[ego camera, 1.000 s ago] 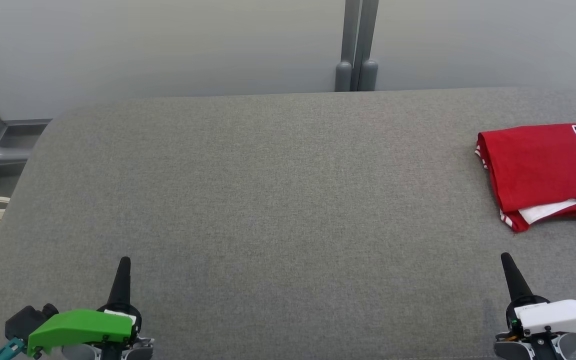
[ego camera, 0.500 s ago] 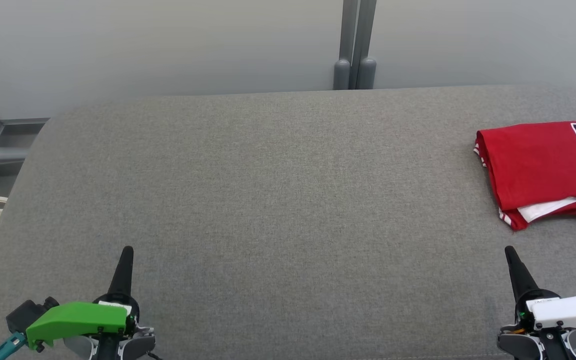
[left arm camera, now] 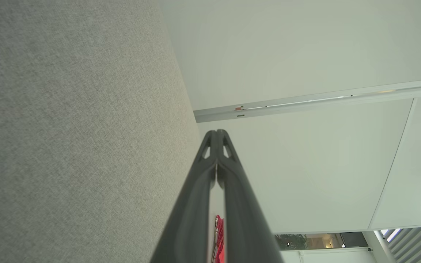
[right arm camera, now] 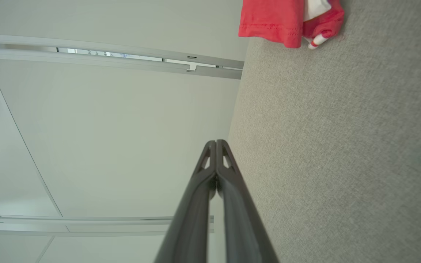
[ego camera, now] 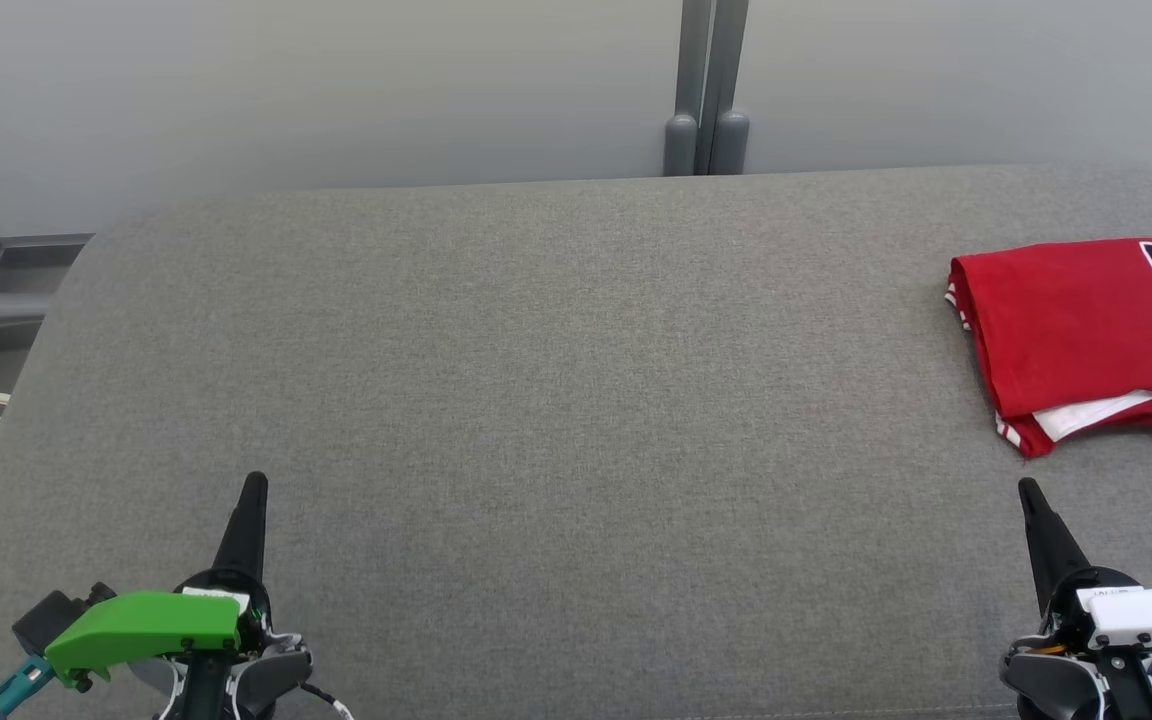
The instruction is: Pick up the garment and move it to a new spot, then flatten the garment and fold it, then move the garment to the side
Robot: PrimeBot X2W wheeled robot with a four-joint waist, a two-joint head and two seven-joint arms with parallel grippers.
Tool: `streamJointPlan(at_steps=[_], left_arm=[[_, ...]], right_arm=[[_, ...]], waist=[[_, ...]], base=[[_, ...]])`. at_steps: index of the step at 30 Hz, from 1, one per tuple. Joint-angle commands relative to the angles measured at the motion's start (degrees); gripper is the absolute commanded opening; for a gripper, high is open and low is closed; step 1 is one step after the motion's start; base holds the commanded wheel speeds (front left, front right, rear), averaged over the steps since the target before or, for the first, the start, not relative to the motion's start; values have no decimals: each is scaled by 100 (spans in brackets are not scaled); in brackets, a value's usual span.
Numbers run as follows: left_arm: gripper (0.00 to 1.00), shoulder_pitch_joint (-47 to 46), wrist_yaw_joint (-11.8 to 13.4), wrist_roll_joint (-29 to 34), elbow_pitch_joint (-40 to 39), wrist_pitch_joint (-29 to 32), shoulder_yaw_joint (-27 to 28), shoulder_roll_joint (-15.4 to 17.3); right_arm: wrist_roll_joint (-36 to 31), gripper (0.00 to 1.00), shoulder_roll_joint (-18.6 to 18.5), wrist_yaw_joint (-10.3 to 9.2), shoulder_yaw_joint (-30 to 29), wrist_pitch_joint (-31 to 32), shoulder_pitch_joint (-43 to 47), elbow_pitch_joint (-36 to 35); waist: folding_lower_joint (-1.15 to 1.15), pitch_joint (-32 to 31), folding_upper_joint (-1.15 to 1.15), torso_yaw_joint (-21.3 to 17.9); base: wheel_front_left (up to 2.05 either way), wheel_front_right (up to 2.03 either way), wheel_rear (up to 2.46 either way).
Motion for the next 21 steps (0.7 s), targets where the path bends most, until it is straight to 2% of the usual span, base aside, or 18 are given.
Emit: streamJointPlan(at_steps=[1, 21], left_arm=[[0, -139, -49, -114, -20, 42, 36, -24], [0, -288, -166, -733, -12, 234, 144, -122]], right_arm=[[135, 0, -34, 2, -31, 47, -67, -63], [928, 0, -37, 2, -134, 240, -99, -173]], waist=[[0, 3, 0, -3], [0, 42, 0, -37]], base=[[0, 0, 0], [0, 0, 0]])
